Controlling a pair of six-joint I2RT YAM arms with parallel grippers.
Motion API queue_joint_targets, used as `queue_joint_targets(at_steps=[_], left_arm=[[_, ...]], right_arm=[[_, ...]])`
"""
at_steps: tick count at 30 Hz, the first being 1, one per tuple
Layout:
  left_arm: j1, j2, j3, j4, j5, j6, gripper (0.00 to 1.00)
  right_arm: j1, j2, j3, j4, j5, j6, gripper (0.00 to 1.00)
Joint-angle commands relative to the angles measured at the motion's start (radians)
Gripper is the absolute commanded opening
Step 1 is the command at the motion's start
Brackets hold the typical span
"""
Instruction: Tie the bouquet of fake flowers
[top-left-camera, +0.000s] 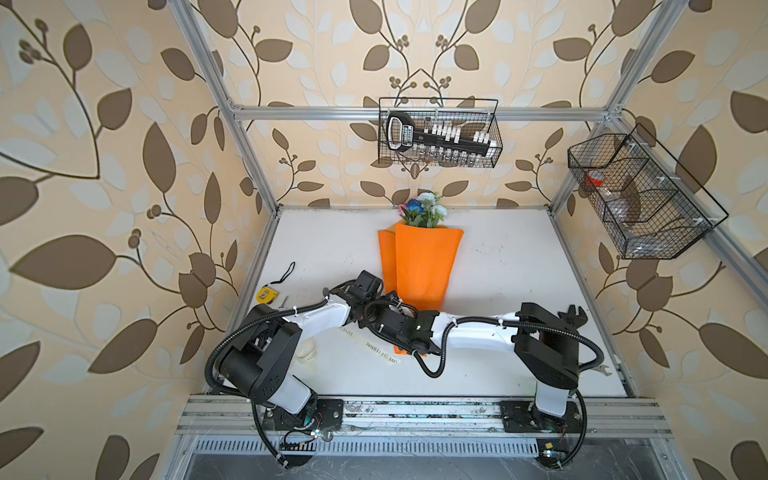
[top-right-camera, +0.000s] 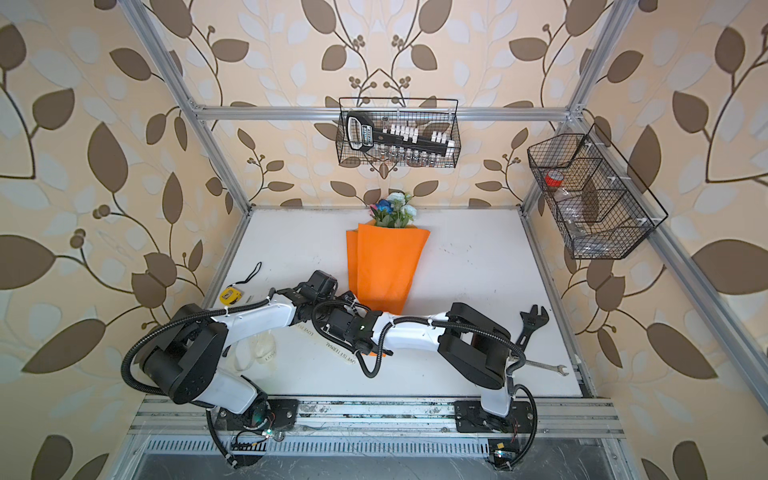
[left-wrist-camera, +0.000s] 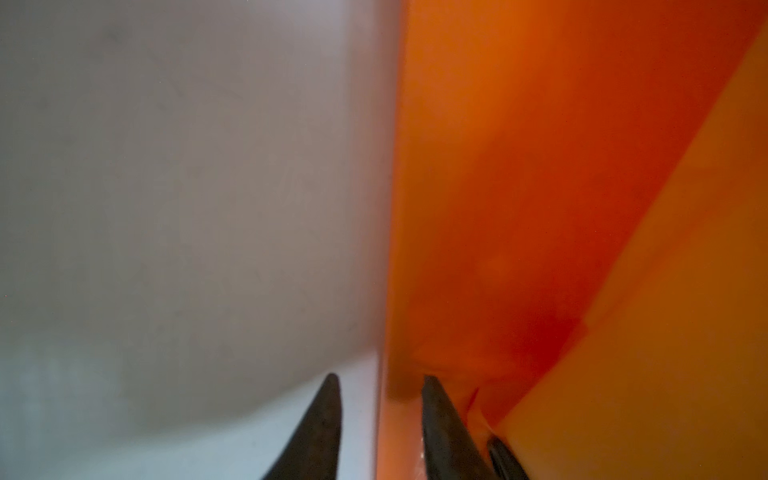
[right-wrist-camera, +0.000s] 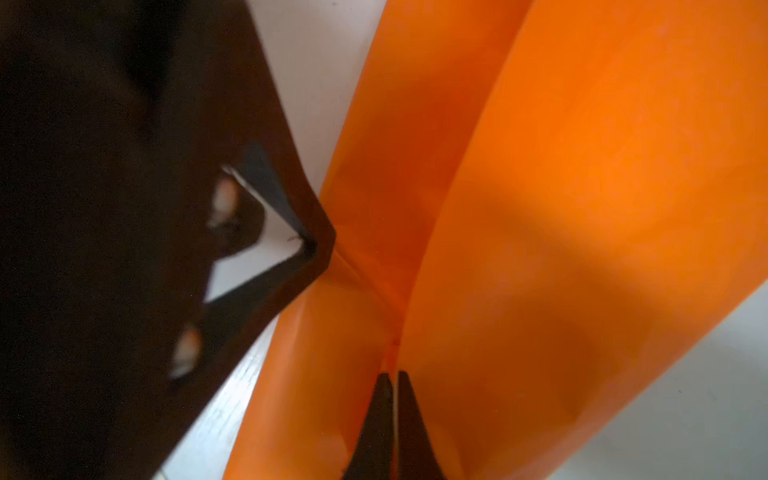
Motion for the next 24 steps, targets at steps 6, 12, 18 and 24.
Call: queue_joint_targets(at_steps=[6, 12, 18, 24], left_arm=[[0.100, -0.201, 0.059, -0.070, -0.111, 0.059, 0.50], [0.118, -0.205, 0.159, 0.004, -0.127, 0.141, 0.78], [0.138, -0.066, 0.269, 0.050, -0.048, 0.211, 0.84], [0.157, 0.060, 0.344, 0.097, 0.066, 0.250, 0.86]], right_arm=[[0.008, 0.030, 0.031, 0.007, 0.017, -0.056, 0.02], [0.008, 0.032, 0.029, 0.017, 0.012, -0.057, 0.01], [0.008, 0.036, 0.028, 0.017, 0.008, -0.057, 0.01], [0.008, 0.036, 0.028, 0.018, 0.004, -0.055, 0.01]])
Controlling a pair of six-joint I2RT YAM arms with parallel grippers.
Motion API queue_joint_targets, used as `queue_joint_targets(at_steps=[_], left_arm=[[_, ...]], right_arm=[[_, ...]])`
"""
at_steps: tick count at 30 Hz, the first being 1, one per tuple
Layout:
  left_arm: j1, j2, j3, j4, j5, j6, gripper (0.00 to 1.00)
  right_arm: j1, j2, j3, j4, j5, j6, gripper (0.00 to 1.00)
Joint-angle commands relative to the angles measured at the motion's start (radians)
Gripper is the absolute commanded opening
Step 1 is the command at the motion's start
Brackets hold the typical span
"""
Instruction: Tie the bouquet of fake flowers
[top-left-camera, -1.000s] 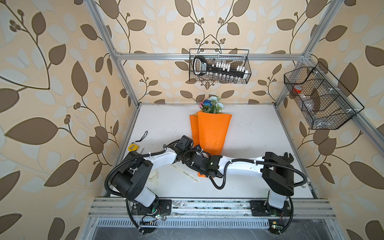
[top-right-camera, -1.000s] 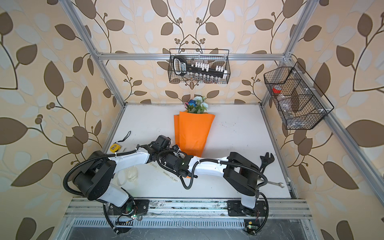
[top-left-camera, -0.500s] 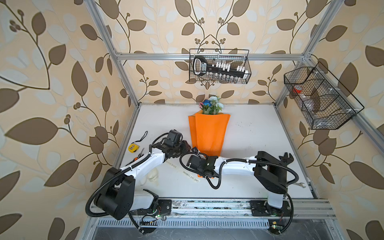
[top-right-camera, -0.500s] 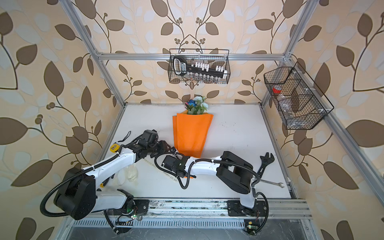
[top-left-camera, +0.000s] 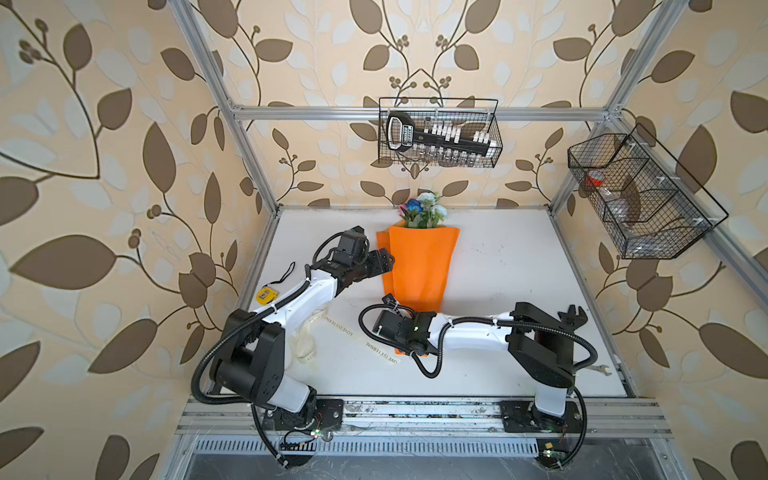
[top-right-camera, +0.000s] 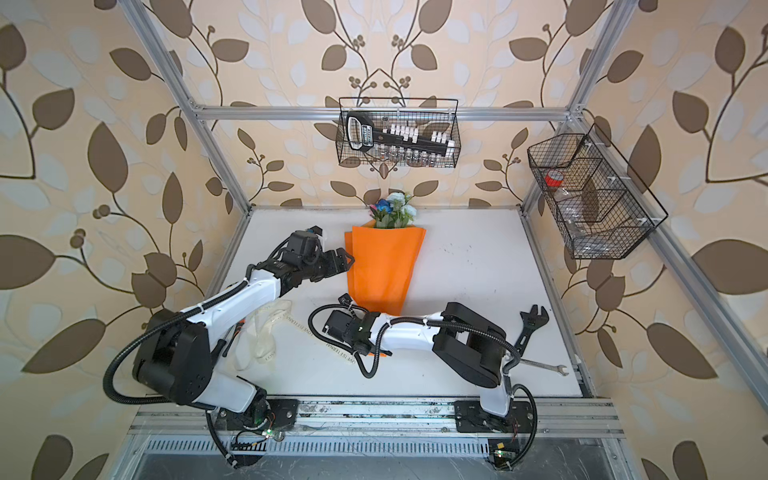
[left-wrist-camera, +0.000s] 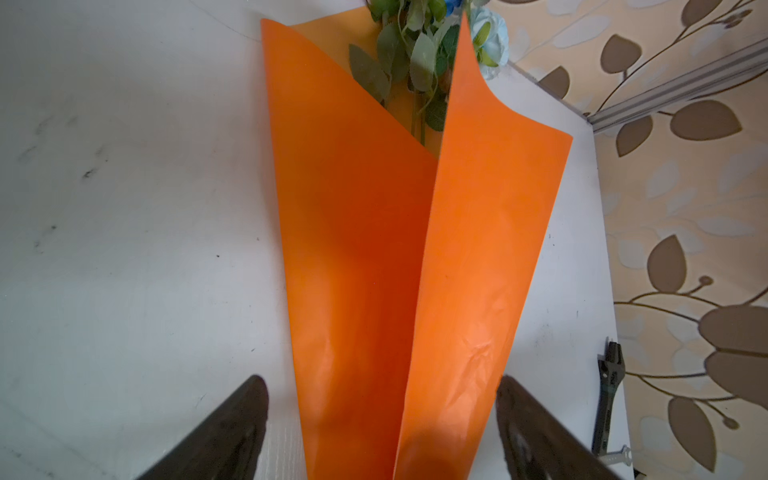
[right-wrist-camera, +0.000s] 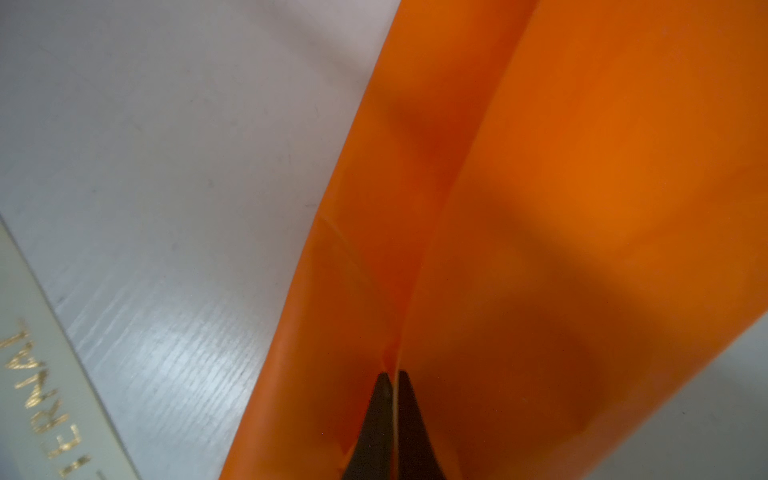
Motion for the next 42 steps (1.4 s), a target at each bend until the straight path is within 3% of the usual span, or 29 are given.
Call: queue_joint_targets(at_steps=[1, 7, 11, 16, 21, 27, 33, 38, 42], left_arm=[[0.008, 0.030, 0.061, 0.043, 0.083, 0.059, 0.86], [0.008, 0.100, 0.121, 0.043, 0.124, 0.075, 0.81], [0.010, 0.138, 0.136, 0.049, 0.142, 0.072, 0.71], [0.029, 0.187, 0.155, 0.052, 0.144, 0.058, 0.41], [0.051, 0.227, 0.168, 0.045, 0.127, 0.069, 0.01], [0.060, 0.260, 0.175, 0.035, 0.099, 0.102, 0.00], [0.060, 0.287, 0.177, 0.040, 0.099, 0.109, 0.00], [0.060, 0.295, 0.176, 0.039, 0.096, 0.113, 0.00], [0.060, 0.297, 0.168, 0.040, 0.098, 0.111, 0.00]], right_arm=[[0.006, 0.020, 0.028, 0.000, 0.005, -0.005, 0.00], [0.006, 0.031, 0.038, -0.001, 0.001, -0.007, 0.01], [0.007, 0.035, 0.042, -0.001, -0.002, -0.008, 0.01], [0.006, 0.036, 0.045, -0.002, -0.004, -0.009, 0.01], [0.006, 0.025, 0.045, -0.006, -0.019, -0.006, 0.07], [0.006, -0.050, 0.037, -0.007, -0.064, -0.004, 0.33], [0.002, -0.198, 0.010, 0.011, -0.129, -0.009, 0.48], [-0.041, -0.337, -0.062, 0.100, -0.254, 0.000, 0.51], [-0.103, -0.401, -0.165, 0.191, -0.371, 0.038, 0.35]])
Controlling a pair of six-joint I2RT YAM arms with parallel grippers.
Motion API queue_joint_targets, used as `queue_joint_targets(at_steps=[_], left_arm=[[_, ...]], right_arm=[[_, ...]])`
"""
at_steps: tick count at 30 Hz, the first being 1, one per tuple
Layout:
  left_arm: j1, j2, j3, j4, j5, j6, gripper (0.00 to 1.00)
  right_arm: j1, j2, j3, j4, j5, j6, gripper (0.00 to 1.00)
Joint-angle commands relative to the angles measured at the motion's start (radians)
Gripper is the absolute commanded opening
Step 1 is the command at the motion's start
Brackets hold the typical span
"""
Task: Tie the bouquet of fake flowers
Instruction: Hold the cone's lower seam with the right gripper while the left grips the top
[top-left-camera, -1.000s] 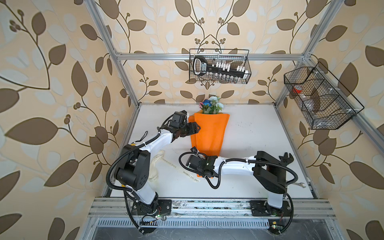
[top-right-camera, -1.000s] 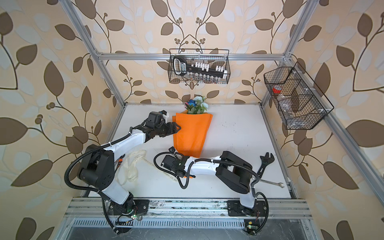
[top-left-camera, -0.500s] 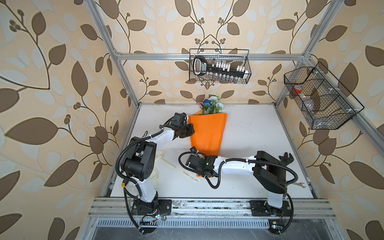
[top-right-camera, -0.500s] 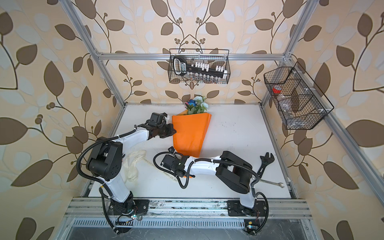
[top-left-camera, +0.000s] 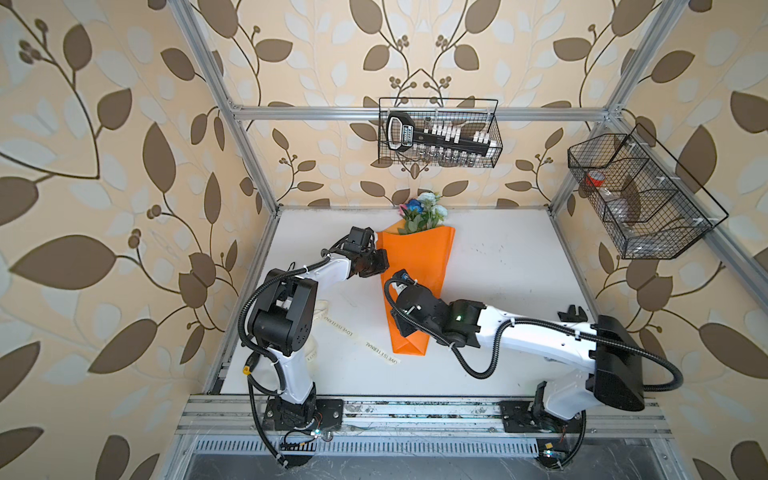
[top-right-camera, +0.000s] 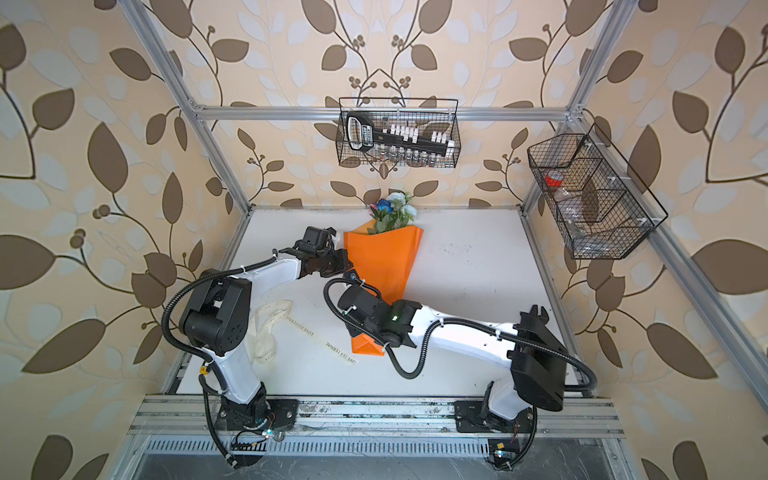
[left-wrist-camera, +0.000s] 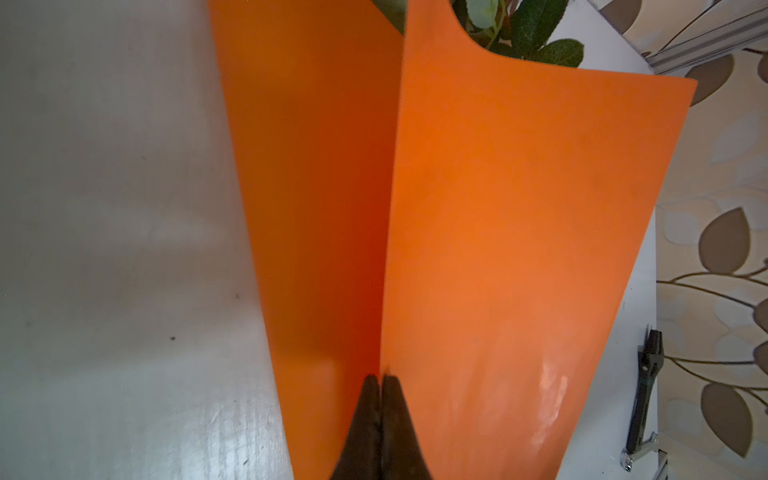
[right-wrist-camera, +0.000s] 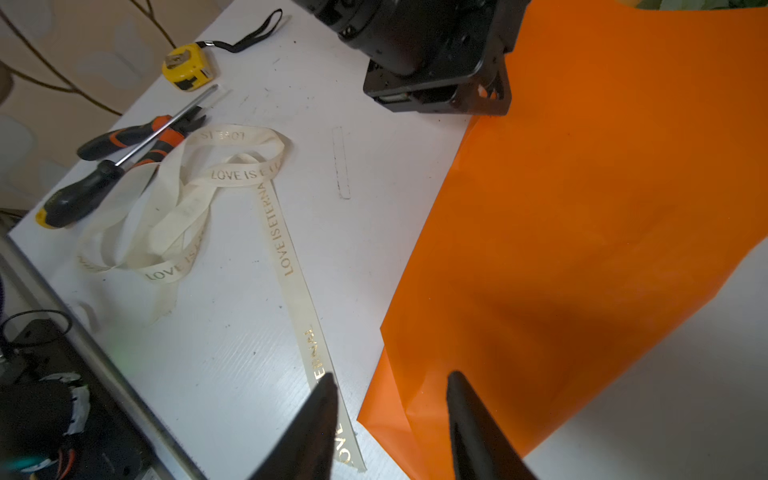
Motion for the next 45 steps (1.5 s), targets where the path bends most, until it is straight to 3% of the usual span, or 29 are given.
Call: queue_joint_targets(at_steps=[1, 6, 13, 34, 38, 45], left_arm=[[0.008, -0.005, 0.023, 0.009, -0.018, 0.025, 0.00], [0.008, -0.010, 0.007, 0.016, -0.019, 0.022, 0.00], [0.008, -0.017, 0.004, 0.012, -0.015, 0.023, 0.00], [0.008, -0.067, -0.050, 0.010, -0.019, 0.028, 0.00], [0.008, -0.068, -0.052, 0.010, -0.022, 0.028, 0.00], [0.008, -0.064, -0.060, 0.018, -0.022, 0.009, 0.14]], right_arm=[[-0.042, -0.010, -0.093, 0.076, -0.138, 0.032, 0.31], [-0.050, 0.055, -0.155, 0.158, -0.255, 0.062, 0.19], [-0.051, 0.146, -0.172, 0.191, -0.261, 0.090, 0.06], [-0.075, 0.184, -0.132, 0.188, -0.144, 0.083, 0.03], [-0.065, 0.228, -0.139, 0.205, -0.170, 0.072, 0.04], [-0.014, 0.257, -0.157, 0.208, -0.150, 0.096, 0.05]])
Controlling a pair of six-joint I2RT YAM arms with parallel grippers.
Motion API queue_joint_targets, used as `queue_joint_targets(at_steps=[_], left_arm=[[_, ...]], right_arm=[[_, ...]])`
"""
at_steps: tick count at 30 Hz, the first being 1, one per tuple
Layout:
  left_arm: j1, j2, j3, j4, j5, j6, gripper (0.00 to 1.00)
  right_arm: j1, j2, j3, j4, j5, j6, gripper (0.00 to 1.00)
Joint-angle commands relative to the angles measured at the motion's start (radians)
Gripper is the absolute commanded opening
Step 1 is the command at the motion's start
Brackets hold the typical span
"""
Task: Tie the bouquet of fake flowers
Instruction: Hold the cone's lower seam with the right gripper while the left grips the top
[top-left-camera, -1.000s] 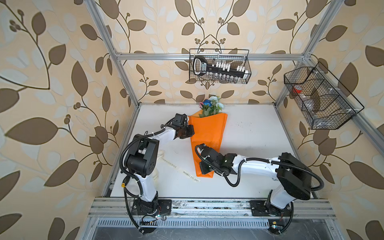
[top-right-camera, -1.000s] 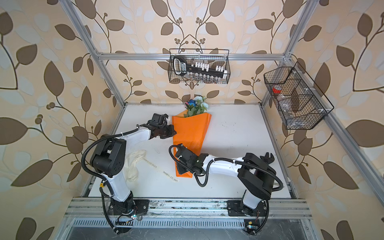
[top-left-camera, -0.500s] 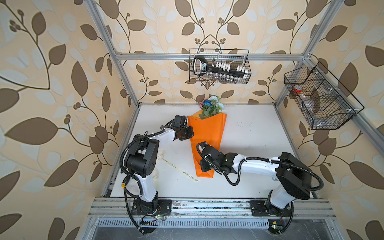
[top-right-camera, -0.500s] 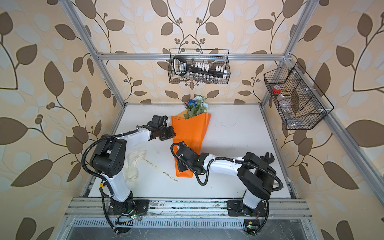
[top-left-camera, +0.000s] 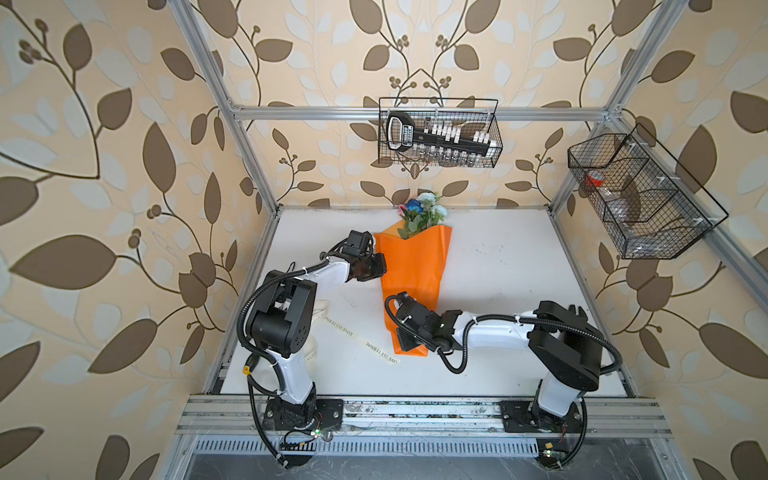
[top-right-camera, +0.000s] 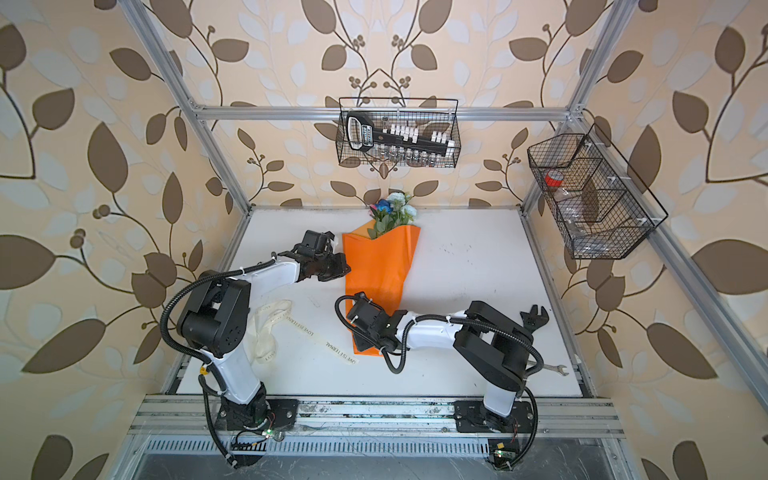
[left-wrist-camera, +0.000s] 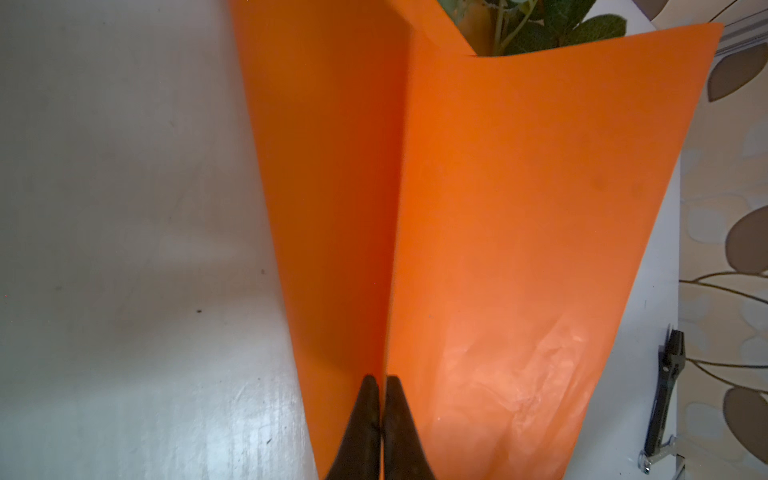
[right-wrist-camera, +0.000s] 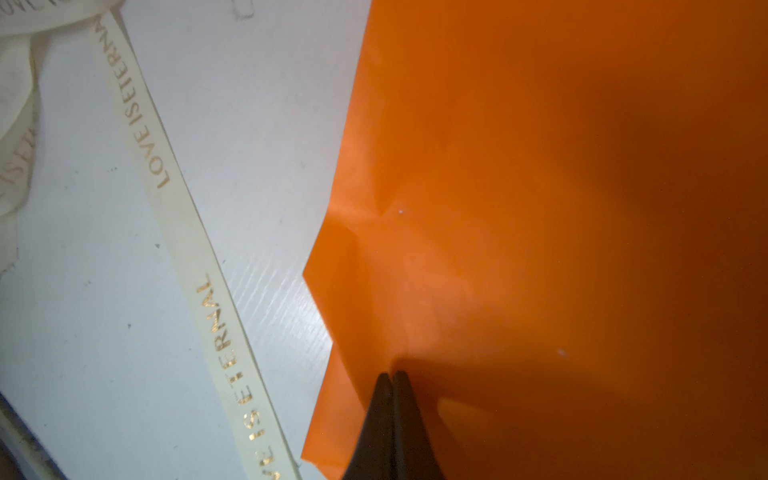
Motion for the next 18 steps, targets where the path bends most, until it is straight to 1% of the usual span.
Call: queue_joint_targets(at_steps=[1, 2, 4, 6, 7, 8, 10, 14, 16, 18], left_arm=[[0.008, -0.048, -0.015, 0.013, -0.001, 0.002, 0.21], [0.008, -0.052, -0.016, 0.010, 0.000, -0.004, 0.29], [0.008, -0.065, -0.018, -0.012, -0.013, -0.025, 0.39], [0.008, -0.090, -0.023, -0.052, -0.044, -0.054, 0.53], [0.008, -0.105, -0.029, -0.074, -0.061, -0.073, 0.59], [0.008, -0.123, -0.036, -0.100, -0.081, -0.092, 0.62], [0.008, -0.165, -0.069, -0.124, -0.098, -0.126, 0.64], [0.007, -0.271, -0.185, -0.110, -0.069, -0.186, 0.73], [0.002, -0.312, -0.239, -0.110, -0.038, -0.205, 0.73], [-0.015, -0.345, -0.297, -0.106, 0.003, -0.225, 0.68]], right_arm=[[0.016, 0.003, -0.003, 0.014, 0.021, 0.017, 0.05], [0.016, 0.000, -0.008, 0.019, 0.019, 0.020, 0.05], [0.018, -0.007, -0.018, 0.025, 0.019, 0.025, 0.06], [0.019, -0.010, -0.024, 0.027, 0.022, 0.028, 0.06], [0.018, -0.010, -0.027, 0.028, 0.022, 0.029, 0.06], [0.018, -0.012, -0.030, 0.030, 0.022, 0.030, 0.06], [0.017, -0.011, -0.037, 0.041, 0.015, 0.031, 0.06], [0.018, -0.007, -0.046, 0.056, -0.001, 0.036, 0.06], [0.018, -0.010, -0.052, 0.065, -0.014, 0.038, 0.06], [0.019, -0.018, -0.061, 0.073, -0.025, 0.043, 0.06]])
